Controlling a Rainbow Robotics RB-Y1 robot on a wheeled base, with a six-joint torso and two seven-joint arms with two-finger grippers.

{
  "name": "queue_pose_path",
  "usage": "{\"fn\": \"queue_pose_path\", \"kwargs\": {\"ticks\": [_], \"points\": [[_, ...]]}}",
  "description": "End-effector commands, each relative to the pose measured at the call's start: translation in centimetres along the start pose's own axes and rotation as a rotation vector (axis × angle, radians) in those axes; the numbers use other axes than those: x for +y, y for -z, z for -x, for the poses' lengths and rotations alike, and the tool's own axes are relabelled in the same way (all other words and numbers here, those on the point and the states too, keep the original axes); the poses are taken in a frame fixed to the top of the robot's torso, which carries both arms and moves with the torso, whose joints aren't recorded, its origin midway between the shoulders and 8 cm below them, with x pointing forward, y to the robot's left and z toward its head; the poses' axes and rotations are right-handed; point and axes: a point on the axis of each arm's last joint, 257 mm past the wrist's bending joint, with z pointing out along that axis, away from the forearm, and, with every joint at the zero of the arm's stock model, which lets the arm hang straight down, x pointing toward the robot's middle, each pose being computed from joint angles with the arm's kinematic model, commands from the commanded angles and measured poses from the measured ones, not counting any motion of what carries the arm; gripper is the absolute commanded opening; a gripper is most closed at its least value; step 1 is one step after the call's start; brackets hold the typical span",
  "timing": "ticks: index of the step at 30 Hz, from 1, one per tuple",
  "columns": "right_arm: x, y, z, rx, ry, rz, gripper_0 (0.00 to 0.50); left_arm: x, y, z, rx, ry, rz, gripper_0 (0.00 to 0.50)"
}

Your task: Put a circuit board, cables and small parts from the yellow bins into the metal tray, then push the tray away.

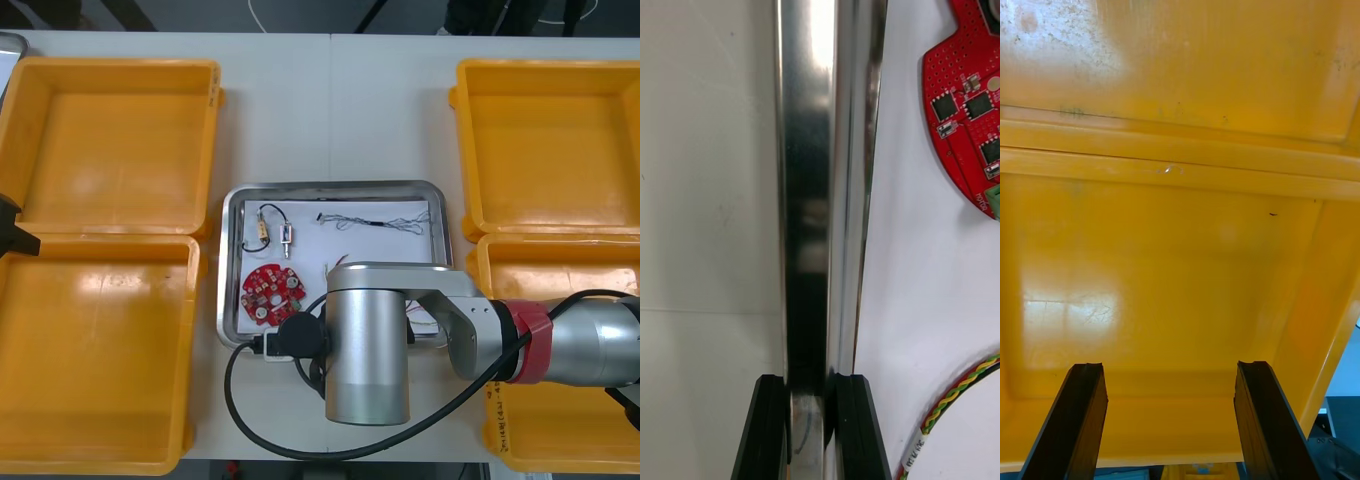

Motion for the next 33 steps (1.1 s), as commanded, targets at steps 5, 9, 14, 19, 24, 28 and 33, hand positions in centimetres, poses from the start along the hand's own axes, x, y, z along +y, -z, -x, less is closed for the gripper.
{"fn": "queue_pose_path", "kwargs": {"ticks": [5, 9, 14, 19, 24, 28, 33], "points": [[-2.5, 1.6, 0.9, -0.014, 0.047, -0.039, 0.0, 1.3, 1.4, 0.4, -0.029, -0.114, 0.05, 0.5], [-3.6, 1.8, 0.9, -0.004, 0.051, -0.051, 0.0, 1.3, 1.4, 0.4, -0.029, -0.114, 0.05, 0.5], [-5.4, 1.8, 0.6, 0.011, 0.04, -0.076, 0.0, 1.3, 1.4, 0.4, -0.029, -0.114, 0.05, 0.5], [-7.1, 1.9, 0.4, 0.021, 0.016, -0.097, 0.0, 1.3, 1.4, 0.4, -0.029, -0.114, 0.05, 0.5], [-8.8, 2.3, 0.5, 0.029, 0.01, -0.124, 0.0, 1.3, 1.4, 0.4, -0.029, -0.114, 0.05, 0.5], [-10.2, 2.6, 0.9, 0.038, 0.007, -0.15, 0.0, 1.3, 1.4, 0.4, -0.029, -0.114, 0.05, 0.5], [-11.6, 3.0, 1.2, 0.048, 0.008, -0.174, 0.0, 1.3, 1.4, 0.4, -0.029, -0.114, 0.05, 0.5]]}}
